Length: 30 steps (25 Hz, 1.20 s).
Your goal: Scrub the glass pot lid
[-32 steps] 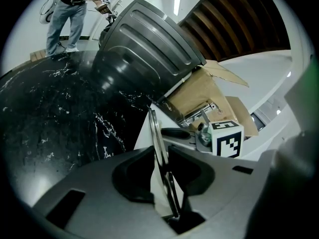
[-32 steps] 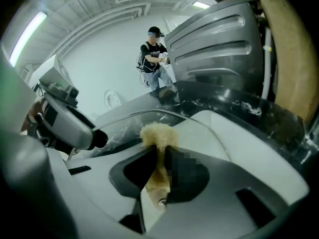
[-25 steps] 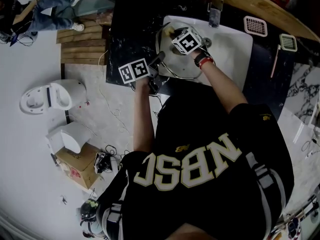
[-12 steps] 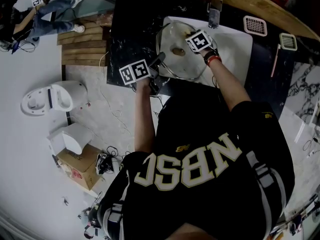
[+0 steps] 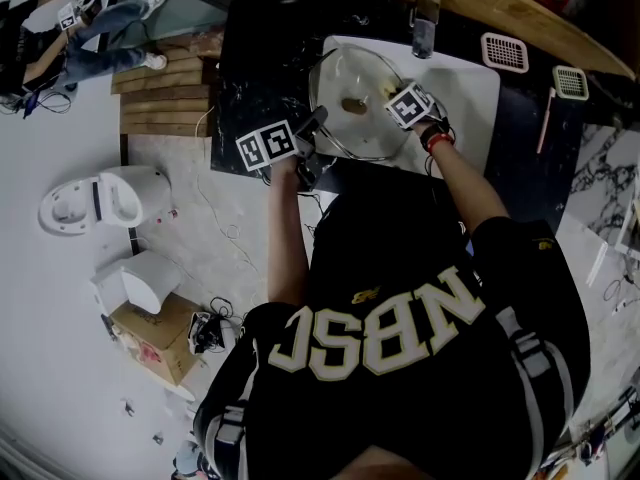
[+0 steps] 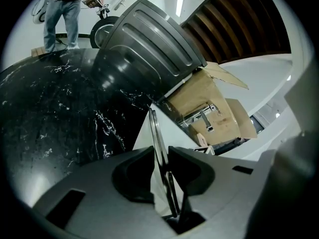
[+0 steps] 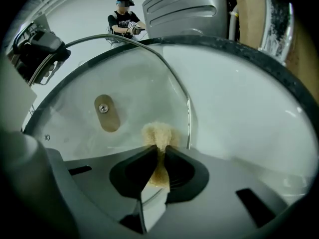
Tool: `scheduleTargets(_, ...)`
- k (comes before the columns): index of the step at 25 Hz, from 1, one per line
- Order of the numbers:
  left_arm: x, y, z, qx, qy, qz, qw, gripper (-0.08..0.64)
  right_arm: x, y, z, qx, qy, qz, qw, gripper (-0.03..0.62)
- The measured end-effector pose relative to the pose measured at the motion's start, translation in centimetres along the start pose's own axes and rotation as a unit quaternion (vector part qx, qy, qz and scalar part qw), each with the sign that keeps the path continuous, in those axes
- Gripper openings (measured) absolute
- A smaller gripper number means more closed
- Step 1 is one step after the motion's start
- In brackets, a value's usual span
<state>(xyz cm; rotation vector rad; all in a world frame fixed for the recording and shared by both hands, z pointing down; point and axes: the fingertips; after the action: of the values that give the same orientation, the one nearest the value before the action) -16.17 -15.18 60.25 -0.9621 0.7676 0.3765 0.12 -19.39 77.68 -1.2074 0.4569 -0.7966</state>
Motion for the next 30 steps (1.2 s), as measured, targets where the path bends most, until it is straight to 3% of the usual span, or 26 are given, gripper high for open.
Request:
scheduleTargets(12,-0.1,-0.1,0.0,0.0,0.0,0.001,1.0,0.101,-4.2,1.9,3.7,-0.036,0.025,-0.028,0.999,0.054)
scheduleTargets(22,-0.1,-0.1,0.0,0.003,0.001,0.001,1.0,0.101,-9.1,4.8,4.2,-0.064,0.014,-0.093,0.994,0.051)
scheduleTargets(30,-0.2,-0.2,0.0,0.003,0.001,-0.002,1.0,0.101,-13.0,7.3,-0.2,0.019,-0.004,-0.162,0.987,0.054)
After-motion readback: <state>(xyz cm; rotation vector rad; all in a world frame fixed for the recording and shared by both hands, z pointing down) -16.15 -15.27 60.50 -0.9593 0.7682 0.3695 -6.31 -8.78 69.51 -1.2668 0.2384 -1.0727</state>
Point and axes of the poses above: the fingertips, and each gripper's own axes: y backward along the fingers, x to its right, z out of its underside, and after that the axes turned 6 degrees about -x, right-handed
